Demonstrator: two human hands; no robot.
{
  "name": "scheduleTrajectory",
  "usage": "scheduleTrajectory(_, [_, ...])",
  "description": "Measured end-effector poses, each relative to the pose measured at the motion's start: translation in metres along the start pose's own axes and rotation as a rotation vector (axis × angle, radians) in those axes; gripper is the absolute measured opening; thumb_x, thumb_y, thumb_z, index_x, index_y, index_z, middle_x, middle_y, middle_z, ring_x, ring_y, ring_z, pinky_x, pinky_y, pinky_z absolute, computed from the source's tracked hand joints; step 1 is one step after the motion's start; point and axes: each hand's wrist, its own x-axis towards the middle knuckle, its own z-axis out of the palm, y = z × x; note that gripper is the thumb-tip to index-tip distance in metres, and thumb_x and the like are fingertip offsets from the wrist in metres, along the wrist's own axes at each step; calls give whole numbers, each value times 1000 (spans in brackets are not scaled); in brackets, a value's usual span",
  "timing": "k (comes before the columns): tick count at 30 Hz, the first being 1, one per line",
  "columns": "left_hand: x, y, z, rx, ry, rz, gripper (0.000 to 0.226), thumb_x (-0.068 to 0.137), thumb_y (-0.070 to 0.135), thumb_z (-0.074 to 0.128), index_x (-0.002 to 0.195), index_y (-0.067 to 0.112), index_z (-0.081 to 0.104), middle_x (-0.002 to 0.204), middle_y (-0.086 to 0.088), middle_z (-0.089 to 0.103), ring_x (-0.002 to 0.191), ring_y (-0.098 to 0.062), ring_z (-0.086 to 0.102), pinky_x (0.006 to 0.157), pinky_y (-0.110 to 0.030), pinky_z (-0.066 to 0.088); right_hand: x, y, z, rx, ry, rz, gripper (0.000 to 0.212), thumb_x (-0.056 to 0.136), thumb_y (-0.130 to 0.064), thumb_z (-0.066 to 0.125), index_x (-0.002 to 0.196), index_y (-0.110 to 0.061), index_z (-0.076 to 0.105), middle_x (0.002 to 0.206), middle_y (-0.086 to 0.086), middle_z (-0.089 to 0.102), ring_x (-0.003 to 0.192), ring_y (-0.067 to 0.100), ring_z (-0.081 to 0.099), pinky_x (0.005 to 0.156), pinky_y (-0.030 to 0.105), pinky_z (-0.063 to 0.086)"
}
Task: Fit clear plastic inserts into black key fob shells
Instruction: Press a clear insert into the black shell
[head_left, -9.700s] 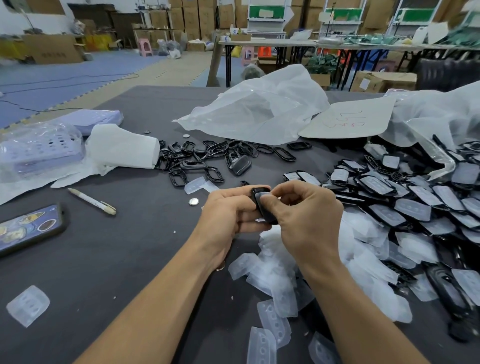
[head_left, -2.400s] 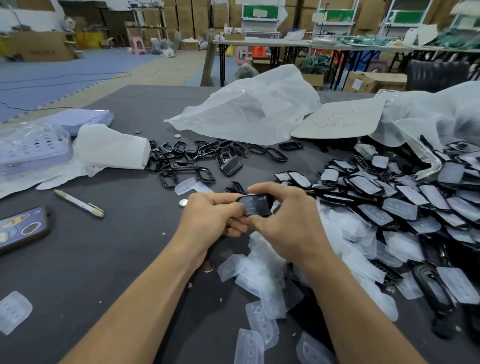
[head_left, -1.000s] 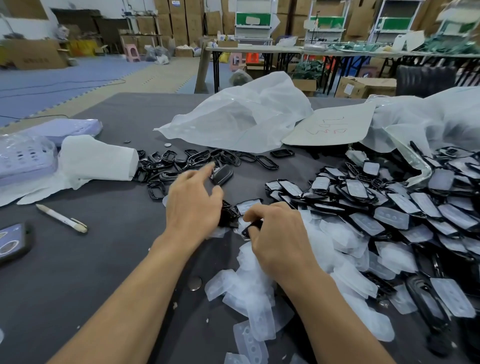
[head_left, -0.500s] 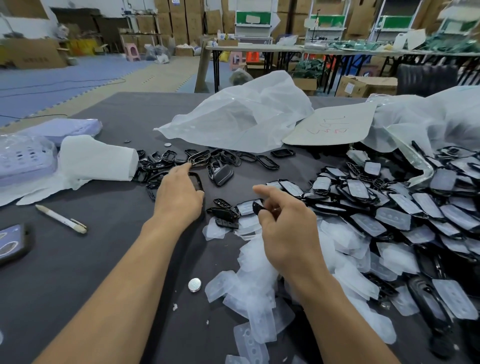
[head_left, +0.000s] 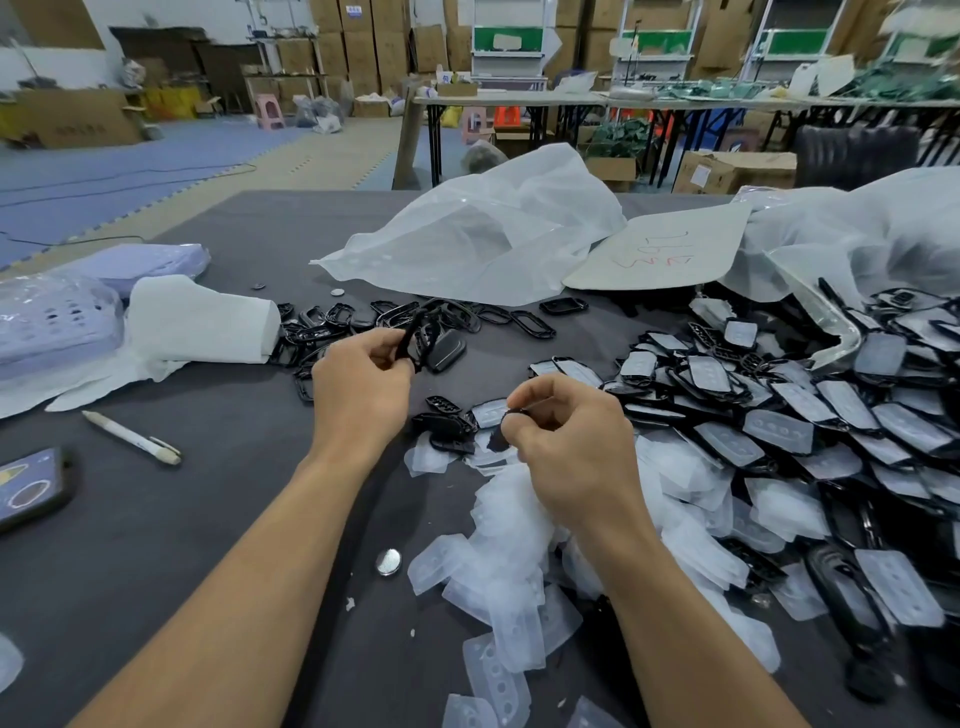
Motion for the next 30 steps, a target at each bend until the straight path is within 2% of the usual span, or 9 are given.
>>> scheduleTrajectory(3, [-21, 16, -9, -150, -1, -13, 36, 88, 18, 75, 75, 52, 75, 76, 26, 74, 73, 6, 66, 66, -5, 47, -1, -4, -2, 209, -8, 56, 20, 83, 1, 71, 78, -18, 66, 66, 3, 73, 56, 13, 68, 51, 20, 48])
scheduleTrajectory(6, [-52, 22, -19, -167, -36, -61, 23, 90, 25, 74, 87, 47, 79, 78, 24, 75, 71, 3, 68, 59, -10, 48, -2, -7, -4, 418, -54, 99, 23, 83, 14, 65, 79, -9, 65, 66, 6, 71, 65, 24, 75, 61, 28, 61])
scheduleTrajectory(8, [-71, 20, -26, -142, -47, -72, 22, 91, 25, 72, 92, 45, 80, 79, 23, 75, 73, -1, 69, 64, -18, 53, -3, -7, -4, 474, -80, 106, 28, 81, 19, 63, 80, -9, 68, 67, 4, 71, 71, 30, 77, 66, 31, 63])
scheduleTrajectory(11, [-88, 19, -33, -101, -63, -49, 30, 89, 26, 71, 81, 55, 76, 70, 22, 73, 62, 3, 63, 59, -14, 46, -4, -8, -3, 482, -98, 118, 28, 80, 20, 64, 82, -7, 72, 71, 10, 72, 74, 32, 78, 66, 29, 62])
scheduleTrajectory(15, [-88, 22, -33, -144, -83, -109, 37, 88, 26, 74, 73, 60, 72, 72, 23, 75, 72, 0, 73, 71, -25, 55, -4, -9, -3, 470, -89, 124, 18, 85, 13, 69, 82, -4, 74, 76, 21, 74, 70, 29, 77, 64, 27, 61])
scheduleTrajectory(17, [-86, 22, -30, -155, -101, -133, 43, 89, 25, 75, 72, 64, 71, 72, 24, 75, 74, 1, 73, 72, -23, 55, -2, -8, -3, 452, -89, 108, 13, 88, 8, 70, 82, -3, 74, 75, 22, 74, 66, 28, 76, 62, 27, 60])
scheduleTrajectory(22, [-78, 16, -21, -284, -166, -232, 27, 92, 10, 73, 87, 35, 82, 80, 7, 81, 73, -15, 78, 85, -43, 64, 1, -3, -3, 386, -52, 88, 15, 93, -3, 72, 78, -6, 75, 67, 16, 73, 56, 26, 71, 54, 28, 57])
scheduleTrajectory(25, [-79, 15, -18, -264, -189, -223, 25, 91, 13, 70, 92, 35, 83, 83, 10, 81, 75, -12, 78, 87, -44, 64, 2, -1, -2, 313, -33, 60, 20, 93, -7, 71, 75, -11, 76, 62, 11, 72, 48, 21, 64, 46, 25, 50])
scheduleTrajectory(30, [-82, 22, -17, -258, -236, -196, 61, 89, -1, 58, 77, 55, 78, 84, 17, 80, 78, -7, 77, 85, -38, 65, 3, 1, 0, 314, -46, 81, 21, 95, -7, 68, 75, -9, 72, 61, 11, 70, 44, 21, 61, 41, 26, 45])
